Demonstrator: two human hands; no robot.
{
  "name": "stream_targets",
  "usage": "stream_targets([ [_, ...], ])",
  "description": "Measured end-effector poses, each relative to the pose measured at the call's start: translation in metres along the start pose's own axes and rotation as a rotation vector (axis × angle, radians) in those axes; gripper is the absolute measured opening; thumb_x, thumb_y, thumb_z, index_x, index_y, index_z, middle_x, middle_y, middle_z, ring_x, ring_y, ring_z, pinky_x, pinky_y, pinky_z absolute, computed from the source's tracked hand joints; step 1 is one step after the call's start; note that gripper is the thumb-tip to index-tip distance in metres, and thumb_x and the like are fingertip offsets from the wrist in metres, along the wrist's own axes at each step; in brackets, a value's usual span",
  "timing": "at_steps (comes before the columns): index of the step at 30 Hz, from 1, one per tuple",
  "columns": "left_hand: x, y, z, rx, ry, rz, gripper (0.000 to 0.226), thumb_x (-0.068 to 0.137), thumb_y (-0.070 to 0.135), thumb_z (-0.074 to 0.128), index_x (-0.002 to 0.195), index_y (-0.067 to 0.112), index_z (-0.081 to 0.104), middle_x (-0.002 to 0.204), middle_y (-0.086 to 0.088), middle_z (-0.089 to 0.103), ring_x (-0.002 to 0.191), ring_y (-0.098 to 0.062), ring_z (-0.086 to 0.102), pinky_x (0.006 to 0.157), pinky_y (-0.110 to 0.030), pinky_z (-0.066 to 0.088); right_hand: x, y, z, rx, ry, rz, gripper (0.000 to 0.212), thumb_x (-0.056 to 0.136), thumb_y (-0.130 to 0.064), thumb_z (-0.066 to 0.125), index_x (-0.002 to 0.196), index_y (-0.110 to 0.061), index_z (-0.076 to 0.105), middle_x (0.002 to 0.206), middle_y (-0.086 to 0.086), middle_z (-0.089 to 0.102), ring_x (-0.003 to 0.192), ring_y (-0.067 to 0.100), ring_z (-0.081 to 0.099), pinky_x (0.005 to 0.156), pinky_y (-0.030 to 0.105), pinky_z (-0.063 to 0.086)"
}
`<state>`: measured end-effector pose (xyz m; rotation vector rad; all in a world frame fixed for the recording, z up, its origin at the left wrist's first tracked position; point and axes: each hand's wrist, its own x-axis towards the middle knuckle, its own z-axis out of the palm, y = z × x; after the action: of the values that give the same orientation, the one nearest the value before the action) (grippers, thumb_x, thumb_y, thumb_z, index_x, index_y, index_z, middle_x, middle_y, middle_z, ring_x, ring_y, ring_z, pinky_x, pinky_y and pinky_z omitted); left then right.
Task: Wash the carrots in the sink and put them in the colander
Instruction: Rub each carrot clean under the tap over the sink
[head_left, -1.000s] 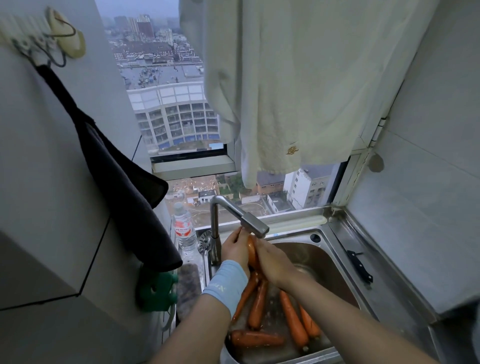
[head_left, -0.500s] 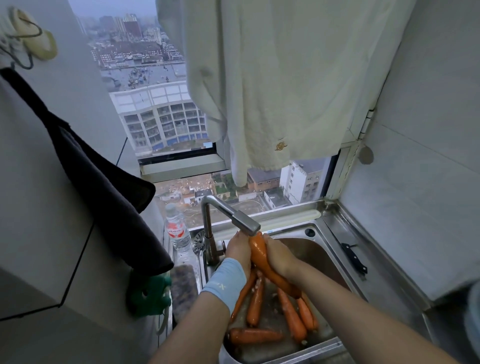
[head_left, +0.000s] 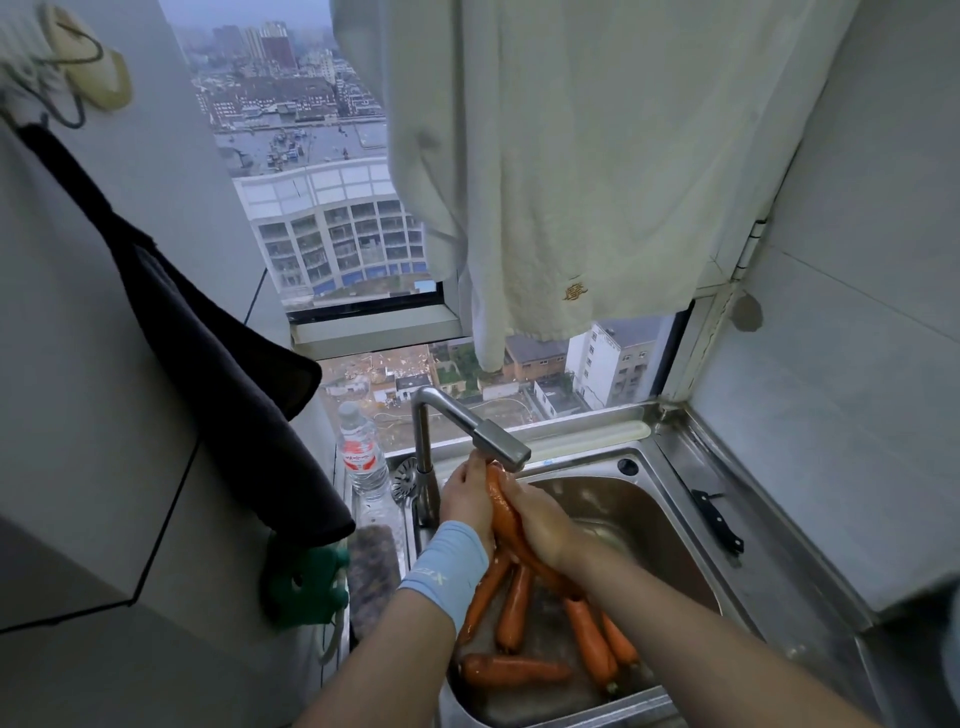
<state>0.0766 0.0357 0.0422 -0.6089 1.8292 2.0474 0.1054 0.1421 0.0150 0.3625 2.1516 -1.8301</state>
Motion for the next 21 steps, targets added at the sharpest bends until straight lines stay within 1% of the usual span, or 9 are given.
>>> stream_targets([
  [1, -0.001, -0.002, -0.001, -0.024, -0.014, 0.017, 0.035, 0.101, 0.049, 0.048, 0.115, 0.022, 0.066, 0.105, -0.007, 0.068, 0.101, -0.025, 0.064, 0.097, -0.040, 0.051, -0.001, -0.001, 0.000, 0.012, -0.015, -0.010, 0.049, 0.098, -0.063, 0.043, 0.102, -0.028, 0.076, 0.098, -0.001, 0.078, 0.097, 0.018, 0.073, 0.096, 0.041, 0.053],
  [3, -0.001, -0.007, -0.004, -0.046, -0.045, 0.034, 0.029, 0.102, 0.048, 0.048, 0.121, 0.029, 0.059, 0.114, -0.006, 0.063, 0.107, -0.026, 0.060, 0.101, -0.045, 0.049, 0.002, -0.003, -0.001, -0.099, 0.015, -0.043, 0.045, 0.106, -0.053, 0.035, 0.107, -0.029, 0.073, 0.106, -0.001, 0.076, 0.104, 0.017, 0.070, 0.100, 0.040, 0.051],
  [6, 0.000, -0.011, -0.006, -0.079, -0.118, -0.007, 0.020, 0.101, 0.040, 0.054, 0.121, 0.035, 0.054, 0.118, -0.007, 0.060, 0.109, -0.030, 0.060, 0.089, -0.043, 0.055, 0.008, -0.007, -0.004, -0.380, 0.159, -0.073, 0.046, 0.109, -0.036, 0.024, 0.105, -0.021, 0.068, 0.115, 0.008, 0.070, 0.110, 0.023, 0.063, 0.103, 0.040, 0.046],
  [9, 0.003, -0.014, -0.008, -0.042, -0.131, 0.021, 0.026, 0.100, 0.031, 0.059, 0.125, 0.032, 0.055, 0.118, -0.010, 0.064, 0.105, -0.029, 0.064, 0.083, -0.040, 0.058, 0.009, -0.011, -0.004, -0.594, 0.206, -0.099, 0.043, 0.109, -0.036, 0.025, 0.104, -0.022, 0.065, 0.116, 0.006, 0.069, 0.112, 0.025, 0.061, 0.098, 0.038, 0.045],
  [10, 0.005, -0.013, -0.008, -0.029, -0.110, 0.051, 0.026, 0.100, 0.030, 0.059, 0.125, 0.031, 0.055, 0.117, -0.008, 0.064, 0.104, -0.026, 0.063, 0.085, -0.039, 0.056, 0.008, -0.011, -0.004, -0.561, 0.188, -0.094, 0.039, 0.108, -0.039, 0.025, 0.105, -0.028, 0.063, 0.118, 0.003, 0.068, 0.113, 0.023, 0.061, 0.100, 0.039, 0.045],
  [13, 0.014, -0.010, -0.008, -0.018, -0.085, 0.092, 0.025, 0.101, 0.027, 0.058, 0.126, 0.030, 0.059, 0.113, -0.003, 0.066, 0.104, -0.022, 0.064, 0.088, -0.037, 0.054, 0.006, -0.002, -0.004, -0.181, 0.018, -0.051, 0.026, 0.096, -0.066, 0.041, 0.113, -0.056, 0.058, 0.124, -0.010, 0.068, 0.118, 0.014, 0.063, 0.109, 0.044, 0.046],
  [15, 0.017, -0.010, -0.007, 0.002, -0.082, 0.113, 0.026, 0.100, 0.026, 0.059, 0.126, 0.027, 0.063, 0.112, -0.004, 0.071, 0.104, -0.023, 0.067, 0.092, -0.040, 0.056, 0.005, 0.002, -0.007, -0.064, -0.055, -0.008, 0.032, 0.089, -0.069, 0.055, 0.119, -0.060, 0.053, 0.121, -0.010, 0.070, 0.115, 0.013, 0.065, 0.109, 0.044, 0.048],
  [18, 0.019, -0.011, -0.007, 0.011, -0.083, 0.100, 0.028, 0.099, 0.029, 0.060, 0.127, 0.030, 0.064, 0.112, -0.002, 0.072, 0.106, -0.023, 0.067, 0.099, -0.045, 0.054, 0.000, -0.002, -0.009, -0.239, -0.017, -0.073, 0.034, 0.096, -0.064, 0.046, 0.128, -0.051, 0.050, 0.121, -0.011, 0.067, 0.116, 0.013, 0.062, 0.110, 0.043, 0.045],
  [21, 0.022, -0.013, -0.008, -0.038, -0.106, 0.094, 0.026, 0.101, 0.026, 0.058, 0.127, 0.028, 0.063, 0.113, -0.005, 0.072, 0.108, -0.025, 0.067, 0.100, -0.047, 0.054, -0.001, -0.007, -0.007, -0.438, 0.078, -0.100, 0.035, 0.102, -0.060, 0.038, 0.132, -0.043, 0.050, 0.119, -0.005, 0.067, 0.114, 0.019, 0.061, 0.100, 0.038, 0.044],
])
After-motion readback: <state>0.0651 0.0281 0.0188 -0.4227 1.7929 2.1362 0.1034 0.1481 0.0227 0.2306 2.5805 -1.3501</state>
